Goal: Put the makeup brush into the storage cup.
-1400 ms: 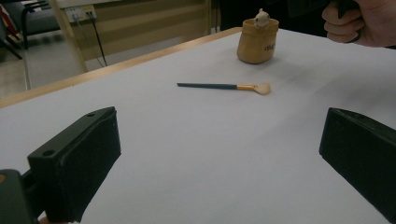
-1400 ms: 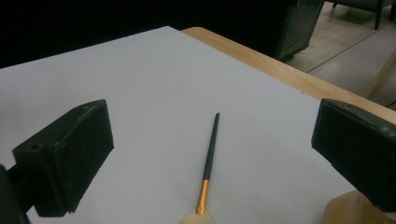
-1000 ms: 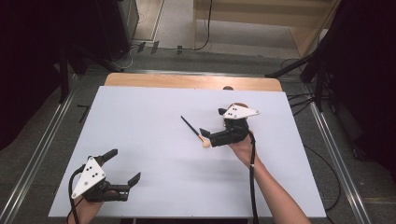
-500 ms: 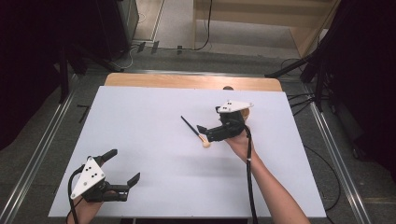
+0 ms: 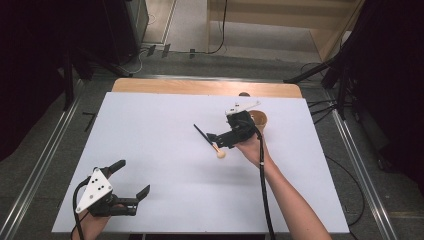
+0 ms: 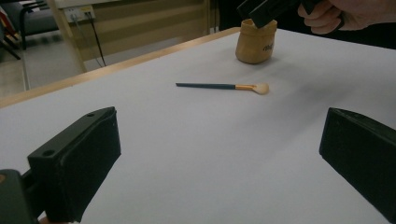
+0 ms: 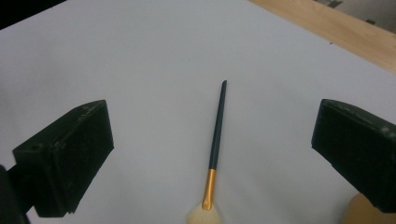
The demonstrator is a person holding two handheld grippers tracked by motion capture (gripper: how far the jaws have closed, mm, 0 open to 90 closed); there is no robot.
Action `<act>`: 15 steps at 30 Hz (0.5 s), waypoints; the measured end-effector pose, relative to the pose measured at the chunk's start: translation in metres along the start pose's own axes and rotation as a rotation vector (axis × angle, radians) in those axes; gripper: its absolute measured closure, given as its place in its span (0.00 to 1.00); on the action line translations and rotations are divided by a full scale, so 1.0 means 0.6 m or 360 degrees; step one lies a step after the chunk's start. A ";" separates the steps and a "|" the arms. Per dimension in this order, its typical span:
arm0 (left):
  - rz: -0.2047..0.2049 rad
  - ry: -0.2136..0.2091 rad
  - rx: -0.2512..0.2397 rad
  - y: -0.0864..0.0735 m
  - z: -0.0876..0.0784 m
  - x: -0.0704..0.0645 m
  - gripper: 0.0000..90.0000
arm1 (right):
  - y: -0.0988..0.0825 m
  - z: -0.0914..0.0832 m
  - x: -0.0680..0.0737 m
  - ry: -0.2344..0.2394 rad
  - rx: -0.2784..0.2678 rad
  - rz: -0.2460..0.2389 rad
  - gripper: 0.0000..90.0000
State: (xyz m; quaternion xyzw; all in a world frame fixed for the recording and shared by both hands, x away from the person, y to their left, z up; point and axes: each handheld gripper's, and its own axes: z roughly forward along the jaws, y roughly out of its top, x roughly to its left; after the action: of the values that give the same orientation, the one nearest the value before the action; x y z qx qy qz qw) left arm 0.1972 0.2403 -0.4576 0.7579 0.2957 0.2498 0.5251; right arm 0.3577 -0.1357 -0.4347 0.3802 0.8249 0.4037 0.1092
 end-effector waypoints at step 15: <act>0.0006 -0.0001 0.0006 0.000 0.000 -0.001 0.00 | 0.028 0.028 0.003 -0.0025 0.0335 0.0029 0.00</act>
State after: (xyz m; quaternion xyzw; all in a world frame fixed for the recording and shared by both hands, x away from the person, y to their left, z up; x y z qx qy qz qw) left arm 0.1968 0.2401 -0.4575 0.7597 0.2945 0.2499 0.5232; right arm 0.3735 -0.1179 -0.4330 0.4003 0.8584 0.3129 0.0713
